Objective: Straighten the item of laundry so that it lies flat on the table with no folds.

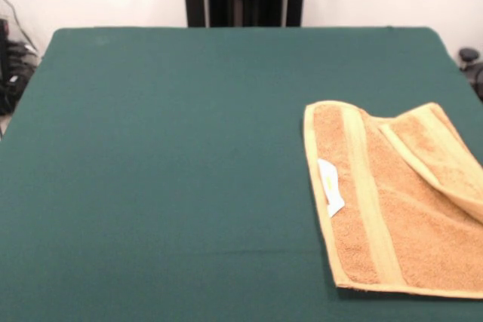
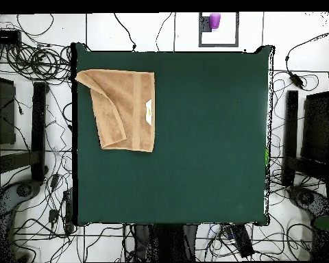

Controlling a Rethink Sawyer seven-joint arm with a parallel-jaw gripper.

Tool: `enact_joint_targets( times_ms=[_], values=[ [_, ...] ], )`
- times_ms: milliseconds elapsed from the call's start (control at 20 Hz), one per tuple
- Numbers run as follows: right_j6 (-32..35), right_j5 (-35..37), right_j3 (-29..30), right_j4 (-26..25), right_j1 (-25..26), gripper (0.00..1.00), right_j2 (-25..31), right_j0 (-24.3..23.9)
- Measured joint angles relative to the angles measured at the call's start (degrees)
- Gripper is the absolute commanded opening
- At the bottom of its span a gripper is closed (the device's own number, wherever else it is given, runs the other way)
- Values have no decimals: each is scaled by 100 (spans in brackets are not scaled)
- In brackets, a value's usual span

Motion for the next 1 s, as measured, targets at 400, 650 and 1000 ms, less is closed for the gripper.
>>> enact_joint_targets(
  times_ms=[400,650,1000],
  values=[
    [0,1673,-1846,943,805,100,163,-2112],
    [0,2604,-2786,1483,1311,100,241,-2594],
    [0,2880,-3706,2550,1993,100,170,-3292]
  ],
)
